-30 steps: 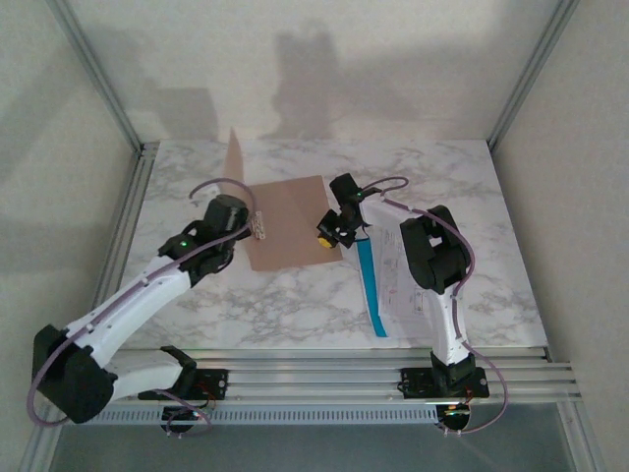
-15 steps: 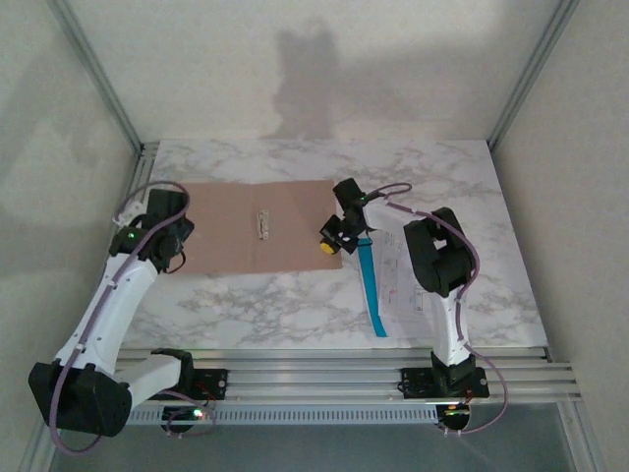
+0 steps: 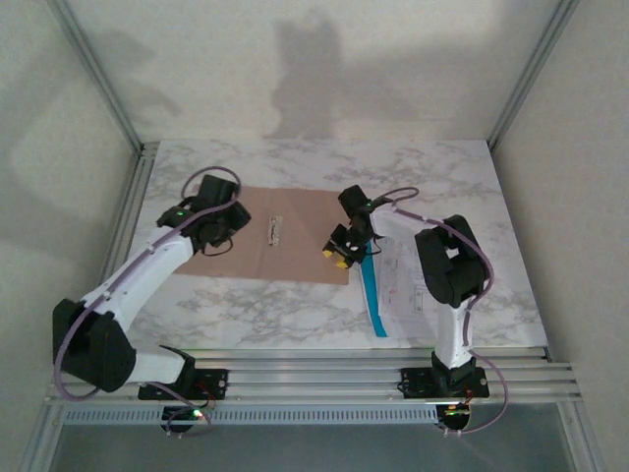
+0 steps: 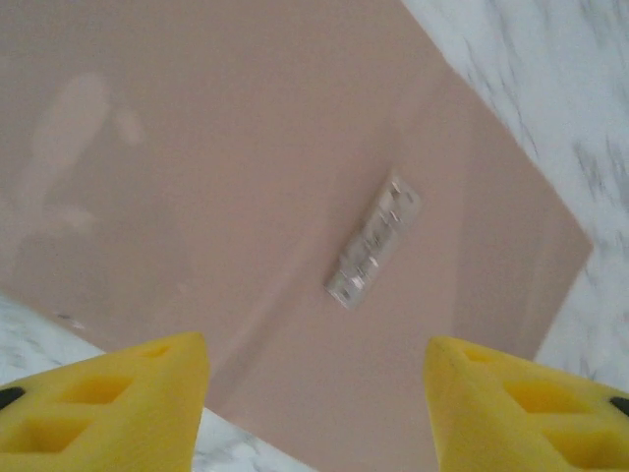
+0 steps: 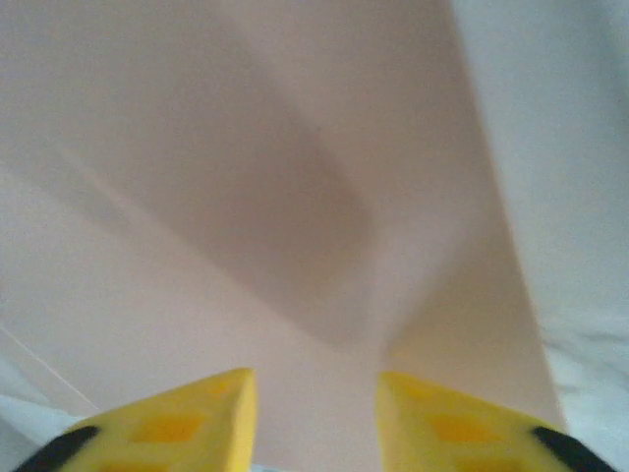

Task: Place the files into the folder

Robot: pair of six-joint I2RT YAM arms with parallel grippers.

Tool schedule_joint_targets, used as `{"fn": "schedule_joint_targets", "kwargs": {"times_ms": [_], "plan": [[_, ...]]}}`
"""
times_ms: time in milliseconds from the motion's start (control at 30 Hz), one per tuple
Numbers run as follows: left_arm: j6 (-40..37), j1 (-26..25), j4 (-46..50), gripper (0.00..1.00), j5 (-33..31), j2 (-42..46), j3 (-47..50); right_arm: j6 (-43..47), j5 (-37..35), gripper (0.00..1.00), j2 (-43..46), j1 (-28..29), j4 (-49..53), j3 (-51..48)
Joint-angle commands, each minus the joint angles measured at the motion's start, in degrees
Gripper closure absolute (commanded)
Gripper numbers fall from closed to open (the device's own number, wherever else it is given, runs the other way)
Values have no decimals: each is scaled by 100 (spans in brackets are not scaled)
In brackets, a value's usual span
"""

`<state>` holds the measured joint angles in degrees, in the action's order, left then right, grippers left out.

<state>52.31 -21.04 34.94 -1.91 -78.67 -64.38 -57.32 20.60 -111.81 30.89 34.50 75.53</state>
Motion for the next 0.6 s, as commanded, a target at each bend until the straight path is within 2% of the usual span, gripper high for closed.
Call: {"fn": "schedule_joint_targets", "kwargs": {"times_ms": [0, 133, 300, 467, 567], "plan": [[-1, -421, -571, 46, 366, -395, 42, 520, -497, 57, 626, -136, 537, -64], [-40, -847, -804, 51, 445, -1082, -121, 558, -588, 58, 971, -341, 541, -756], [-158, -1112, -1091, 54, 655, -1800, -244, 634, -780, 59, 1255, -401, 426, -1490], [-307, -1370, -1130, 56, 640, -2295, -408, 716, -1060, 59, 1355, -588, 337, -1818], [-301, -1490, -1138, 57, 604, -2489, -326, 879, -982, 59, 1179, -713, 143, -1837]]}}
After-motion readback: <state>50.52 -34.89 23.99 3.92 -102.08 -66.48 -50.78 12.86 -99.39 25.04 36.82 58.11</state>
